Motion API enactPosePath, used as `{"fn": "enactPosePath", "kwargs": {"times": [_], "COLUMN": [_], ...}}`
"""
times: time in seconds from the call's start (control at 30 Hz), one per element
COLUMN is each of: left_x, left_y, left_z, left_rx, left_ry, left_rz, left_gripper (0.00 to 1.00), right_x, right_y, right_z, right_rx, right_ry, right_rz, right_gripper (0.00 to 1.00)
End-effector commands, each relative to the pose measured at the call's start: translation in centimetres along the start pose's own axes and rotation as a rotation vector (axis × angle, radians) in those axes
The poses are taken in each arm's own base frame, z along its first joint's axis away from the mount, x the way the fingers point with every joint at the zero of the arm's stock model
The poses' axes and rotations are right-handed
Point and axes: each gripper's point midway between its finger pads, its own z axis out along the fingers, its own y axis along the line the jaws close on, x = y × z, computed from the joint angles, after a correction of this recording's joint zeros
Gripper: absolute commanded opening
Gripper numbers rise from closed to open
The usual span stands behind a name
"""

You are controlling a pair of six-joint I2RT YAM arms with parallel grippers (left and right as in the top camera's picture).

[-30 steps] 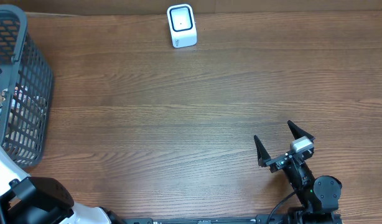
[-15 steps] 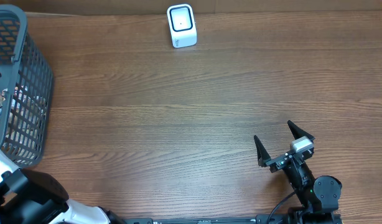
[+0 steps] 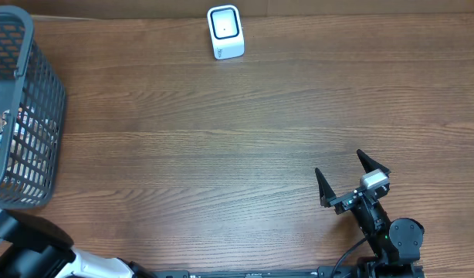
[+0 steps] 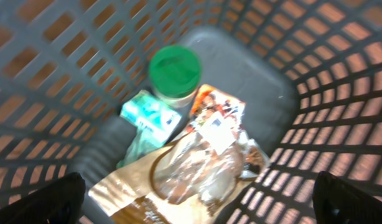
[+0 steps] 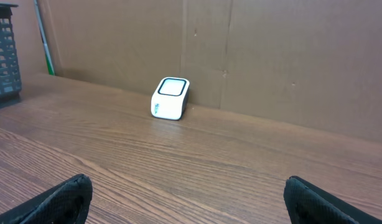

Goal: Scan the item barcode
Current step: 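Lower the left gripper into the basket toward the clear bean bag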

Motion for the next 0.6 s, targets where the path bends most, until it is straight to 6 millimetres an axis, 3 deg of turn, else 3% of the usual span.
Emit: {"fn": "enactPosePath", "kwargs": {"times": [0.0, 0.57], "left_x": [1.2, 6.9], "left_y": [0.4, 2.7], "left_z": [1.8, 10.1], "left_rx": [0.081, 0.088], "left_ry": [0.049, 0.285], "left_rz": [0.002, 0.004], "left_gripper": [1.00, 0.86], "right_x": [0.1, 0.1], "right_y": [0.1, 0.1], "right_z": [0.0, 0.0], "right_rx": [-0.004, -0.004], "right_ry": [-0.007, -0.007], "right_rz": [0.005, 0.005], "right_gripper": [1.00, 1.00]}}
